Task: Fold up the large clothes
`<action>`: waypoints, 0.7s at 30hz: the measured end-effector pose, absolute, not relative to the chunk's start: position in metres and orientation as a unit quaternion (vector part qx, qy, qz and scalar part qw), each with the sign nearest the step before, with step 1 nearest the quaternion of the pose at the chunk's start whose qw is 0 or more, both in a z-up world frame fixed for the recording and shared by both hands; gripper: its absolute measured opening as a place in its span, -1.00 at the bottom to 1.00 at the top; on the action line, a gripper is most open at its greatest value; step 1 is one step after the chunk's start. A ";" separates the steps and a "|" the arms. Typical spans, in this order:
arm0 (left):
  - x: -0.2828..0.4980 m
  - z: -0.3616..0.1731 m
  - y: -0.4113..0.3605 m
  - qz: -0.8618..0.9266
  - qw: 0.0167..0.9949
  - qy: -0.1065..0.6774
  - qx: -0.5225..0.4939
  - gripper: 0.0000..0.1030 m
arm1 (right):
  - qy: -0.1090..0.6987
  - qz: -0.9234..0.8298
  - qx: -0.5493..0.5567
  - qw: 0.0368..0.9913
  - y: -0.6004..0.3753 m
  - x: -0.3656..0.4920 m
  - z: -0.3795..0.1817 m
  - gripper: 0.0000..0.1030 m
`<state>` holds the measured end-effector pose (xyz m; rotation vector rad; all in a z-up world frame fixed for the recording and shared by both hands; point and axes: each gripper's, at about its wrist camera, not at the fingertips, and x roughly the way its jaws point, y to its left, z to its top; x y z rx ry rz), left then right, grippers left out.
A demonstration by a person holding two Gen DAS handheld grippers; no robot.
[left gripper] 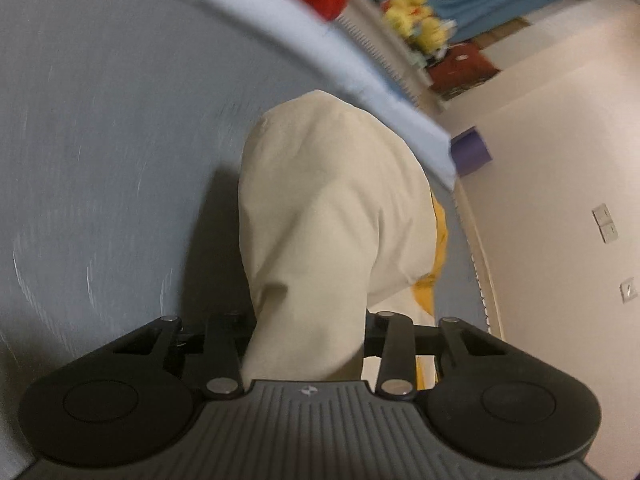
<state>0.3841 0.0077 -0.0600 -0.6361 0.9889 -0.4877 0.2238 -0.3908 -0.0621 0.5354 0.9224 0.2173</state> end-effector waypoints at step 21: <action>0.363 -0.010 0.069 -0.171 0.847 0.476 -0.162 0.32 | 0.406 0.061 0.172 0.895 -0.305 0.268 -0.037 -0.55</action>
